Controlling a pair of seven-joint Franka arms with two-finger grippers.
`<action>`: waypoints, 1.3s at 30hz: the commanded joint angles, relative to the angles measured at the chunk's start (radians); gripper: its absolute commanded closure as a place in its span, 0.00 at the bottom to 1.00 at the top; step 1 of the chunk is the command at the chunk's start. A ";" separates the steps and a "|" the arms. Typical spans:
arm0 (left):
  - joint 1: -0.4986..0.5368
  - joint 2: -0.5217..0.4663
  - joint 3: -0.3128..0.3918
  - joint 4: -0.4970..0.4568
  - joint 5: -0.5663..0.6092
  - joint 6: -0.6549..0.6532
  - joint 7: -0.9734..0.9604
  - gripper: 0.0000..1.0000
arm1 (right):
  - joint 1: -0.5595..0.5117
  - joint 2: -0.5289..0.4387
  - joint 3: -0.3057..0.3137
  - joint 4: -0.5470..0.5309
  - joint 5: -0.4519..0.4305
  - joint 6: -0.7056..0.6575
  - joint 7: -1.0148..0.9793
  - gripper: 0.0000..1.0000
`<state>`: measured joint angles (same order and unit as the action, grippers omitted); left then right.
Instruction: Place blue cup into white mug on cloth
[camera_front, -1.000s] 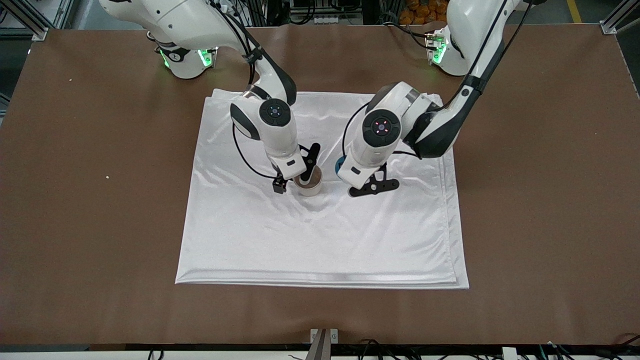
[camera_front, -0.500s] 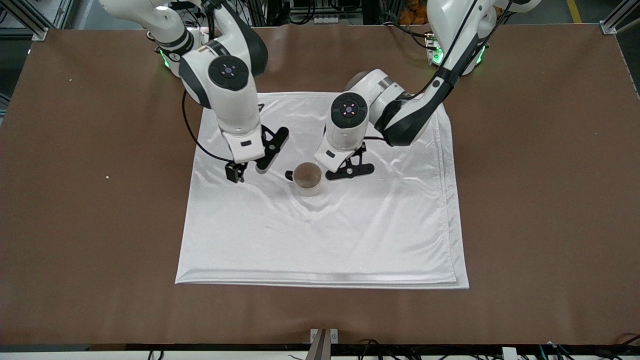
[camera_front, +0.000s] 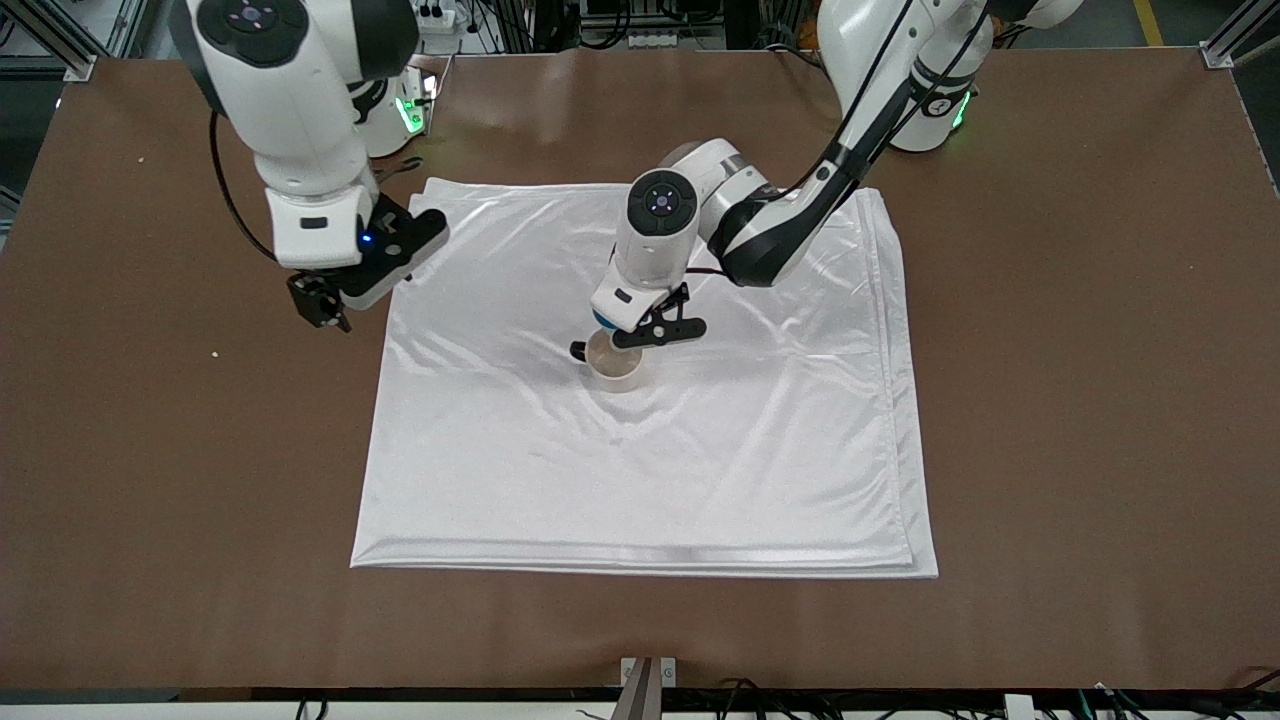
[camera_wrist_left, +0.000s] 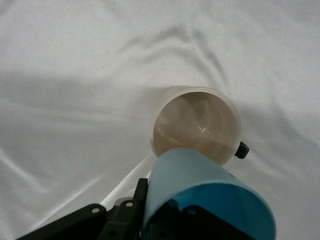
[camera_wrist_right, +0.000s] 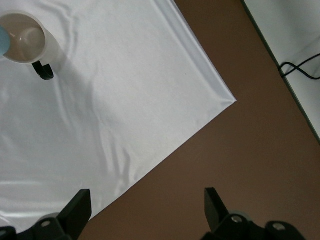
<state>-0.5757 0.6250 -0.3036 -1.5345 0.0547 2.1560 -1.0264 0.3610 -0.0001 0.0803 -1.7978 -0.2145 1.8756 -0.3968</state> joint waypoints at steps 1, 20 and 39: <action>-0.009 0.024 0.014 0.014 -0.003 0.028 -0.017 1.00 | -0.068 -0.047 0.006 -0.018 -0.014 -0.013 0.030 0.00; -0.012 0.085 0.029 0.014 0.037 0.136 -0.020 1.00 | -0.330 -0.049 0.003 0.106 0.073 -0.187 0.073 0.00; -0.022 0.116 0.038 0.016 0.066 0.165 -0.020 0.00 | -0.438 -0.032 0.003 0.172 0.119 -0.200 0.262 0.00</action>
<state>-0.5773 0.7396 -0.2731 -1.5312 0.0924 2.3160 -1.0263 -0.0545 -0.0454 0.0693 -1.6585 -0.1223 1.6917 -0.1929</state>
